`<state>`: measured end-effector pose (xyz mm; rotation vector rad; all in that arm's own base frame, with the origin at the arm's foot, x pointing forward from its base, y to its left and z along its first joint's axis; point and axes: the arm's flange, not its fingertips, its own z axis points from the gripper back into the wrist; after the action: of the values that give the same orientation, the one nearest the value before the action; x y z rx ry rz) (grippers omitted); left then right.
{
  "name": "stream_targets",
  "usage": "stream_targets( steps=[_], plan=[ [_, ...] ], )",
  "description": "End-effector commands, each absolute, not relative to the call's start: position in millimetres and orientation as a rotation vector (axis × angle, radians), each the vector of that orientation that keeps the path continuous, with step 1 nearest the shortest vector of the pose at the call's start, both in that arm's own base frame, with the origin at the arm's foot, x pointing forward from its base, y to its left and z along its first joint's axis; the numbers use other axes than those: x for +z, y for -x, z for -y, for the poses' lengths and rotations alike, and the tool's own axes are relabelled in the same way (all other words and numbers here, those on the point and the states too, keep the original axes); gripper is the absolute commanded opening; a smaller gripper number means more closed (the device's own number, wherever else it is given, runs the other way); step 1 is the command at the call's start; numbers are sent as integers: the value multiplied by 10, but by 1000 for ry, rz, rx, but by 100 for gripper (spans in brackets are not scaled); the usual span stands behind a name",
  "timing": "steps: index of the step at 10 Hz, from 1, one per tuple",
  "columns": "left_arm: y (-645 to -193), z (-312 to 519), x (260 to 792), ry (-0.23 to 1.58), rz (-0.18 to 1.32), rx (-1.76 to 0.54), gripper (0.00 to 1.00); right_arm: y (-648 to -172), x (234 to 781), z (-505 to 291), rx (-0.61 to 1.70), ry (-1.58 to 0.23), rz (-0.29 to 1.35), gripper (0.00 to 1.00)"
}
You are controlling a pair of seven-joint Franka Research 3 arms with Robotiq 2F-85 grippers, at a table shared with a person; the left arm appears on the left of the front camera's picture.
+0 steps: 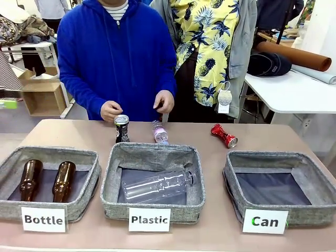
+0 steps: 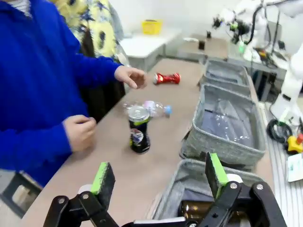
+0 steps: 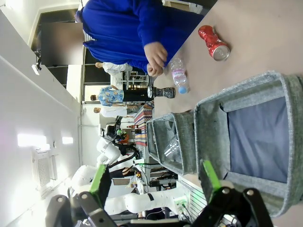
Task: Sort the can waste into the basket.
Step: Pick up the can waste from the table and place it in the right Fabric basket.
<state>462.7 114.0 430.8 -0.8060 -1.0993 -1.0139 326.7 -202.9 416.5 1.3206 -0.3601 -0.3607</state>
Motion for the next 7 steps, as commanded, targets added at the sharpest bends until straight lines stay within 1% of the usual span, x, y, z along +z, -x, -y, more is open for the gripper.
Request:
stream_targets(
  steps=[1, 2, 3, 4, 5, 7],
  plan=[
    [-5003, -552, 4208, 786, 999, -1090, 100, -3262, 4170, 2032, -339, -1324, 379, 100],
    [-5167, -292, 4102, 761, 933, -1140, 100, -3262, 4170, 2032, -339, -1324, 379, 100],
    [-5312, -82, 3985, 779, 859, -1208, 100, -3262, 4170, 2032, -339, -1324, 379, 100],
    [-5483, 93, 3874, 790, 800, -1228, 100, -3262, 4170, 2032, -339, -1324, 379, 100],
    [-5647, 216, 3782, 757, 773, -1217, 100, -3262, 4170, 2032, -339, -1324, 379, 100],
    [-5756, 250, 3725, 781, 770, -1211, 100, -3262, 4170, 2032, -339, -1324, 379, 100]
  ],
)
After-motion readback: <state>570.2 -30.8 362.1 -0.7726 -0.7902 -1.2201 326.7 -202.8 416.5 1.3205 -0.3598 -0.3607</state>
